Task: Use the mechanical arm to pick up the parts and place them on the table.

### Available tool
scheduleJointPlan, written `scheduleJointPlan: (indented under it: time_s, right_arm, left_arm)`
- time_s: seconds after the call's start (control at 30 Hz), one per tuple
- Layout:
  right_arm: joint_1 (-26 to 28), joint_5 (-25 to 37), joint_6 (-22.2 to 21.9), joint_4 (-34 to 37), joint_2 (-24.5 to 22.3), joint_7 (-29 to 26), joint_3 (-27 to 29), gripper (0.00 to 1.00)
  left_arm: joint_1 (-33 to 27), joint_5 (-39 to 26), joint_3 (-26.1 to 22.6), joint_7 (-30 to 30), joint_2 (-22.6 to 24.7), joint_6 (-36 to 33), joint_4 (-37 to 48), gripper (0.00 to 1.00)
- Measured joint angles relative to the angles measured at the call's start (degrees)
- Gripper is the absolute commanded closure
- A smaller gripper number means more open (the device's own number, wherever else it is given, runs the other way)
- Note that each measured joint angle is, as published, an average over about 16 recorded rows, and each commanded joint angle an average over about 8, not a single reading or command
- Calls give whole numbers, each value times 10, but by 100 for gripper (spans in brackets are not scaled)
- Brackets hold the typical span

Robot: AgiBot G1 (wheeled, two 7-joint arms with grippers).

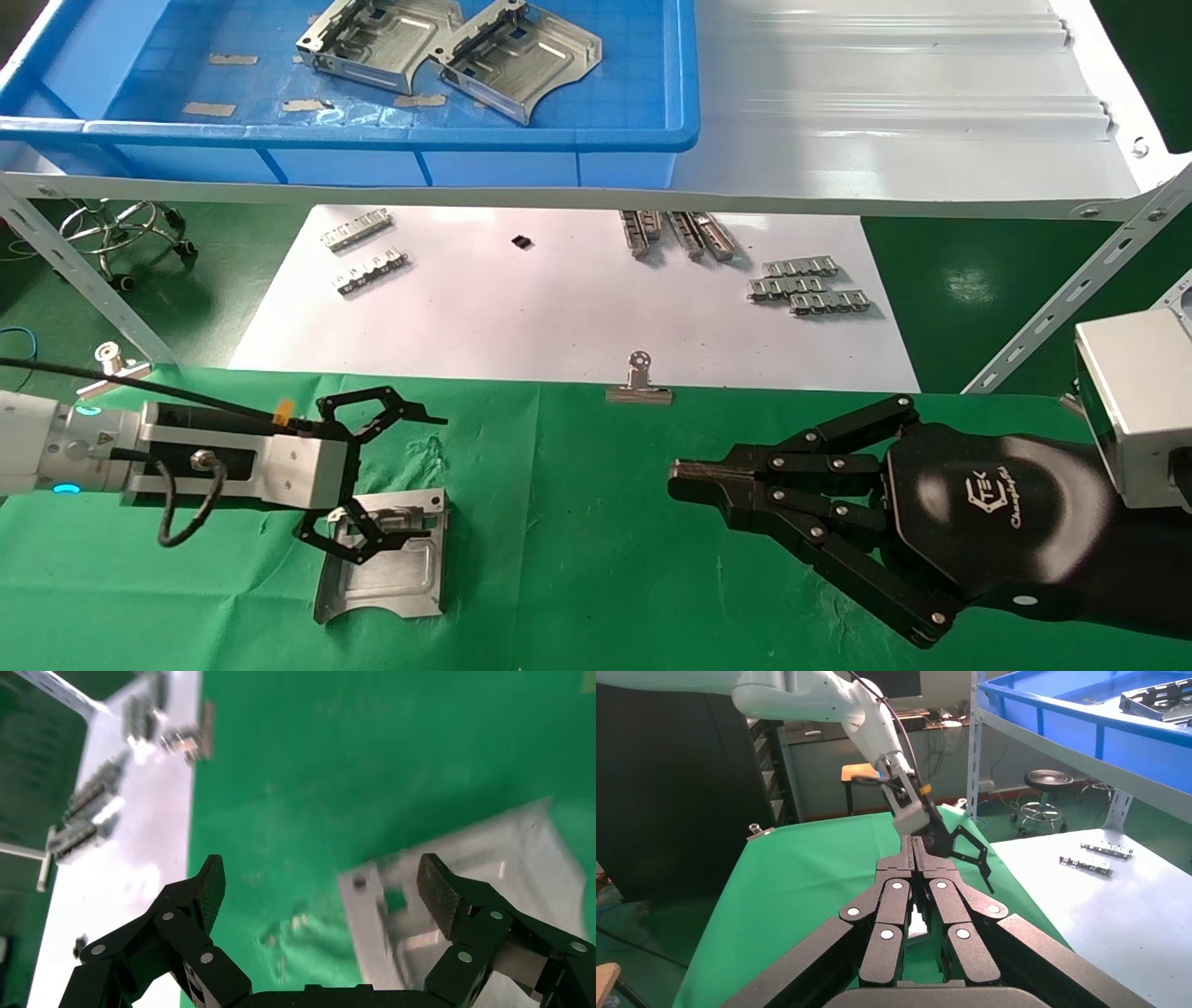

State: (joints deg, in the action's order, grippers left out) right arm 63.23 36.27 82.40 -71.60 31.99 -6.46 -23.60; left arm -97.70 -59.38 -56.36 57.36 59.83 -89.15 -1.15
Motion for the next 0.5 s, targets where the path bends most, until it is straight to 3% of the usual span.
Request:
scheduleJointPlan:
  time_s: [0.1, 0.13, 0.37, 0.4, 0.5]
  right_arm:
    - [0, 0, 0, 0, 0, 0, 0, 99]
    - [0, 0, 0, 0, 0, 0, 0, 91]
    - [0, 0, 0, 0, 0, 0, 0, 5]
    - [0, 0, 0, 0, 0, 0, 0, 0]
    - [0, 0, 0, 0, 0, 0, 0, 0]
  left_arm:
    - [3, 19, 10, -35, -9, -12, -16, 0]
    - [6, 27, 13, -50, -14, -16, -25, 0]
    - [27, 81, 39, -162, -44, -28, -99, 0]
    - [31, 87, 43, -177, -48, -29, -111, 0]
    - [44, 102, 55, -217, -60, -28, -147, 0]
